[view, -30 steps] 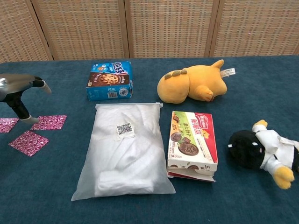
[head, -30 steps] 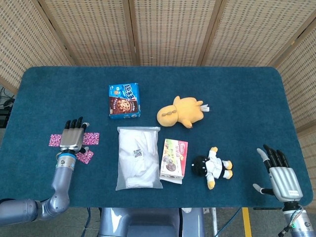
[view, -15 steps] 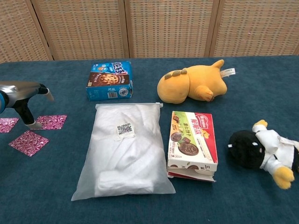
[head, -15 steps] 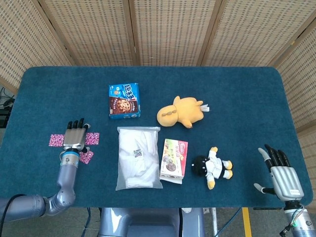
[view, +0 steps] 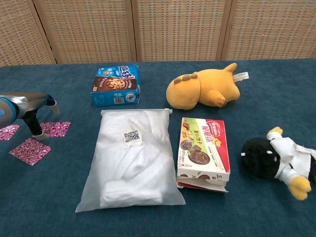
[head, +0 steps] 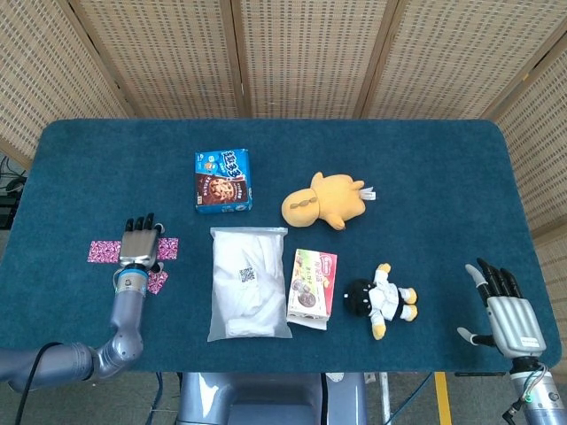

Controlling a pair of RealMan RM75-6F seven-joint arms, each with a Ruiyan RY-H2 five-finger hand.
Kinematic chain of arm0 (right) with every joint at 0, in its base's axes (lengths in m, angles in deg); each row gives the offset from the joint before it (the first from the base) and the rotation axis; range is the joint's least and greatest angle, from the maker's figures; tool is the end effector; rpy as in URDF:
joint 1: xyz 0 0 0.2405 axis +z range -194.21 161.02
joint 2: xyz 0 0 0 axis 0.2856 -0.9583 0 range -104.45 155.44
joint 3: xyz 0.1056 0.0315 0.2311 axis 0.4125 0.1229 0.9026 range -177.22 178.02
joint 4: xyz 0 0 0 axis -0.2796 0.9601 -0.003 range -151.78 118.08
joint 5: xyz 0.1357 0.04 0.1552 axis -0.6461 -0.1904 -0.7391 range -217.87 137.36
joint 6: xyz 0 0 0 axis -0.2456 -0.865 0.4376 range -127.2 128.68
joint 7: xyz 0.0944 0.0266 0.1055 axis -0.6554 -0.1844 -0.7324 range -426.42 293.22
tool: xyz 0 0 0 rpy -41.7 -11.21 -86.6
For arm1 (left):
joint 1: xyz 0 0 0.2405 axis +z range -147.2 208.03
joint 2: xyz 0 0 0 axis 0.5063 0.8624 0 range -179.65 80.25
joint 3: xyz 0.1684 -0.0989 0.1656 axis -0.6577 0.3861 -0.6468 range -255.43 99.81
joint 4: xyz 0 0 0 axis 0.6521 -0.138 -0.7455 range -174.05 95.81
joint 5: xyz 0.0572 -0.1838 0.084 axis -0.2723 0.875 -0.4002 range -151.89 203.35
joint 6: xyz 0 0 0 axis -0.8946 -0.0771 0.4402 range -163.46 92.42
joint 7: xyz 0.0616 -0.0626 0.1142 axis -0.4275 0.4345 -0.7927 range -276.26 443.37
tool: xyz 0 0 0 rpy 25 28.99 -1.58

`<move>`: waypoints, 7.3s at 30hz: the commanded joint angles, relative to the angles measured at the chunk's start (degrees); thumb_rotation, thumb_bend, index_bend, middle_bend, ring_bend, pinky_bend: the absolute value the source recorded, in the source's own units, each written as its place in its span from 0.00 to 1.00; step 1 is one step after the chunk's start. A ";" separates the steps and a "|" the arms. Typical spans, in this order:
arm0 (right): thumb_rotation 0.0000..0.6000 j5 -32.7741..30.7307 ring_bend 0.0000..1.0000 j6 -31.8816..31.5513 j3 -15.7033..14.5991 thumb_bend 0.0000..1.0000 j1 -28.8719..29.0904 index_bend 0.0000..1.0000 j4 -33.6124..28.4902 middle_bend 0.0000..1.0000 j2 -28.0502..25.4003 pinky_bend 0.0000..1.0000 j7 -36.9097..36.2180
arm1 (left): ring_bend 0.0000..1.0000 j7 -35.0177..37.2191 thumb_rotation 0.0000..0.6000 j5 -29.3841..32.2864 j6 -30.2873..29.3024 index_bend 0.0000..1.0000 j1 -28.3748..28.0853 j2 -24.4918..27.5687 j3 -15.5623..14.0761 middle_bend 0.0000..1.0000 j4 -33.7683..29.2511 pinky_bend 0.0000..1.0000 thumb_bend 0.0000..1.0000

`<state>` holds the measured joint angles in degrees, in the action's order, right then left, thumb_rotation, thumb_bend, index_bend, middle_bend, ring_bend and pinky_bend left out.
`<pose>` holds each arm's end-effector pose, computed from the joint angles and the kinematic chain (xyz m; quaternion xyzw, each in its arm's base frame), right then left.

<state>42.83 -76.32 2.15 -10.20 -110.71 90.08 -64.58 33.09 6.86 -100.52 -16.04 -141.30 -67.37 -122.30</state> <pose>-0.3157 -0.1830 0.1352 0.6158 -0.4357 0.3409 0.5609 -0.2148 0.3532 -0.0133 -0.6545 -0.4625 -0.1329 0.5831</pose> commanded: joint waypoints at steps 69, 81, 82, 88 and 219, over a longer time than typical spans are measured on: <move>1.00 -0.52 0.00 -0.25 0.14 0.00 0.06 0.00 0.60 0.00 0.06 0.00 -0.75 | 0.00 -2.72 1.00 2.13 2.52 0.29 -0.92 -2.81 0.01 0.00 5.15 0.00 0.33; 1.00 -0.67 0.00 -0.20 0.16 0.00 0.05 0.00 0.54 0.00 0.07 0.00 -0.64 | 0.00 -2.54 1.00 2.14 3.03 0.34 -0.48 -2.67 -0.24 0.00 5.45 0.00 0.36; 1.00 -0.67 0.00 -0.22 0.17 0.00 0.04 0.00 0.55 0.00 0.05 0.00 -0.72 | 0.00 -2.62 1.00 2.24 3.09 0.34 -0.49 -2.69 -0.26 0.00 5.47 0.00 0.36; 1.00 -0.58 0.00 -0.19 0.13 0.00 0.05 0.00 0.63 0.00 0.02 0.00 -0.92 | 0.00 -2.99 1.00 2.39 3.06 0.34 -0.44 -2.79 -0.51 0.00 5.60 0.00 0.36; 1.00 -0.20 0.00 -0.43 -0.27 0.00 -0.13 0.00 0.27 0.00 0.49 0.00 1.19 | 0.00 21.64 1.00 -22.44 14.77 0.52 11.73 13.62 -8.06 0.00 10.97 0.00 0.36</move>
<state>42.64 -76.75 1.88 -10.33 -110.44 90.57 -63.39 54.75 -15.62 -85.81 -4.33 -127.61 -75.42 -111.38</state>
